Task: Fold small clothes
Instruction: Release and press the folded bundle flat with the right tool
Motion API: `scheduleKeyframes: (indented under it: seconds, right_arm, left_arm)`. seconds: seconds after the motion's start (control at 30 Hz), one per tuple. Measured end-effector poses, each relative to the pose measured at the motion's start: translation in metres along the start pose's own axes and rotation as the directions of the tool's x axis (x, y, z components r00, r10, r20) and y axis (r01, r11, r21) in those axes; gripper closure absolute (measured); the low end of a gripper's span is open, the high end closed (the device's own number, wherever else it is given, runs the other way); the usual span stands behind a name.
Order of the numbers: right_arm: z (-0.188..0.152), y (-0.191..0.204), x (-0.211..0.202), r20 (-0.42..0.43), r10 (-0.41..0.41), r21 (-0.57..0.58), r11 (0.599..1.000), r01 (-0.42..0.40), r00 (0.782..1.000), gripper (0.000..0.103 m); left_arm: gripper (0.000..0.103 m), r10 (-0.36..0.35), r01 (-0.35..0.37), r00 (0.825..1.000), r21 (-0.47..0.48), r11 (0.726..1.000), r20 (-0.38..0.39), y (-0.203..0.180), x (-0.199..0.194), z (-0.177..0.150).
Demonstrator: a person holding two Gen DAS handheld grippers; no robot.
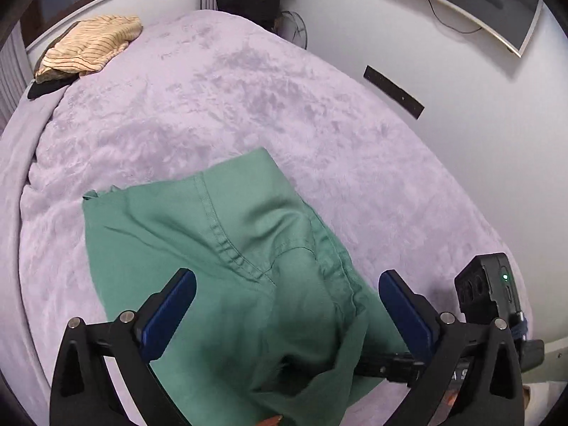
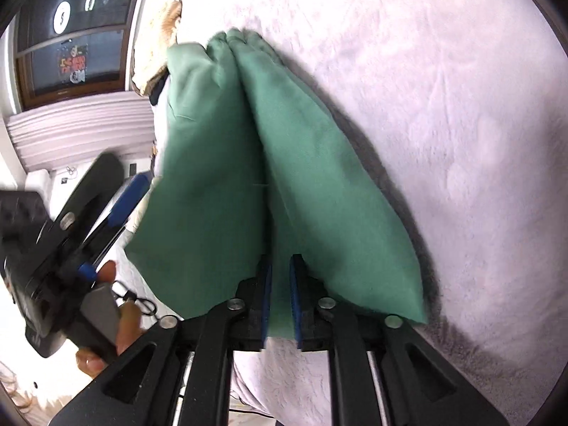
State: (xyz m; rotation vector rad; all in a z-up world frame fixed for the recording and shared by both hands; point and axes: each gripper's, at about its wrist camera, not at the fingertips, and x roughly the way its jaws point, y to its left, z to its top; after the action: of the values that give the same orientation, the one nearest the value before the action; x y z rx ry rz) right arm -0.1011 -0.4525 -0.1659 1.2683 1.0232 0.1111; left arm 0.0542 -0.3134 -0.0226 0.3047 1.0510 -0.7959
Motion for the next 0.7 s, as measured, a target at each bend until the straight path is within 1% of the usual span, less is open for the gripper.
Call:
scheduleKeyframes:
  seconds: [0.03,0.07,0.1,0.13,0.2,0.23,0.27,0.3,0.33,0.37,0.4,0.43,0.47,0.53,0.57,0.6,0.63,0.67,0.7]
  right_arm:
    - [0.002,0.000,-0.006,0.015,0.020,0.012,1.000,-0.020,1.000,0.058]
    - [0.005,0.000,-0.011,0.034,0.054,0.027,0.998,-0.055,0.998,0.049]
    - [0.007,0.003,-0.010,0.052,0.082,0.039,0.996,-0.084,0.995,0.037]
    - [0.011,0.003,-0.017,0.076,0.119,0.055,0.991,-0.123,0.990,0.032]
    - [0.019,0.002,-0.027,0.116,0.192,0.091,0.975,-0.203,0.974,0.032]
    - [0.024,0.001,-0.032,0.132,0.223,0.109,0.965,-0.238,0.966,0.032]
    - [0.027,0.003,-0.035,0.139,0.230,0.118,0.962,-0.247,0.963,0.032]
    - [0.030,0.007,-0.040,0.140,0.217,0.112,0.966,-0.233,0.966,0.032]
    - [0.035,0.021,-0.045,0.145,0.171,0.079,0.980,-0.184,0.975,0.032]
    - [0.041,0.040,-0.050,0.151,0.112,0.019,0.993,-0.116,0.982,0.032]
    - [0.038,0.056,-0.057,0.157,0.061,-0.044,0.998,-0.055,0.986,0.032]
    - [0.034,0.081,-0.058,0.161,0.003,-0.126,0.992,0.018,0.987,0.032]
    - [0.031,0.103,-0.056,0.156,-0.039,-0.193,0.979,0.069,0.987,0.032]
    - [0.033,0.136,-0.042,0.108,-0.121,-0.305,0.941,0.148,0.987,0.032]
    - [0.038,0.146,-0.029,0.071,-0.178,-0.344,0.919,0.191,0.981,0.032]
    - [0.035,0.147,-0.017,0.040,-0.236,-0.368,0.900,0.233,0.971,0.032]
    - [0.041,0.145,0.001,0.003,-0.316,-0.375,0.879,0.294,0.949,0.032]
    - [0.039,0.133,0.009,-0.023,-0.361,-0.362,0.872,0.329,0.932,0.032]
    - [0.045,0.123,0.020,-0.055,-0.370,-0.335,0.882,0.332,0.927,0.046]
  left_arm:
    - [0.000,-0.010,0.011,1.000,-0.032,0.999,0.019,0.008,-0.012,0.001]
    - [0.000,-0.012,0.014,0.999,-0.063,0.998,0.034,0.019,-0.021,0.002]
    - [0.000,-0.001,0.005,0.999,-0.095,0.995,0.044,0.031,-0.027,0.002]
    - [0.000,0.027,-0.020,0.998,-0.131,0.991,0.049,0.047,-0.033,0.001]
    - [0.000,0.090,-0.082,0.995,-0.175,0.981,0.039,0.070,-0.035,-0.007]
    - [0.000,0.140,-0.135,0.990,-0.197,0.971,0.011,0.087,-0.033,-0.014]
    - [0.000,0.171,-0.171,0.985,-0.210,0.963,-0.017,0.099,-0.027,-0.021]
    - [0.000,0.197,-0.204,0.979,-0.224,0.953,-0.051,0.113,-0.021,-0.029]
    - [0.000,0.222,-0.235,0.972,-0.233,0.944,-0.080,0.124,-0.015,-0.038]
    - [0.000,0.248,-0.267,0.963,-0.236,0.934,-0.105,0.132,-0.008,-0.047]
    - [0.000,0.266,-0.290,0.956,-0.237,0.927,-0.127,0.138,-0.003,-0.054]
    - [0.000,0.275,-0.304,0.950,-0.239,0.922,-0.147,0.144,0.001,-0.063]
    - [0.000,0.277,-0.311,0.947,-0.242,0.919,-0.164,0.147,0.004,-0.071]
    - [0.000,0.270,-0.309,0.946,-0.246,0.919,-0.182,0.147,0.008,-0.081]
    - [0.000,0.265,-0.306,0.946,-0.248,0.919,-0.187,0.147,0.008,-0.085]
    - [0.000,0.258,-0.301,0.947,-0.251,0.920,-0.189,0.145,0.006,-0.089]
    - [0.000,0.253,-0.296,0.949,-0.255,0.921,-0.188,0.143,0.005,-0.091]
    - [0.000,0.250,-0.292,0.951,-0.259,0.920,-0.184,0.141,0.003,-0.092]
    - [0.000,0.248,-0.289,0.952,-0.265,0.920,-0.178,0.141,0.001,-0.091]
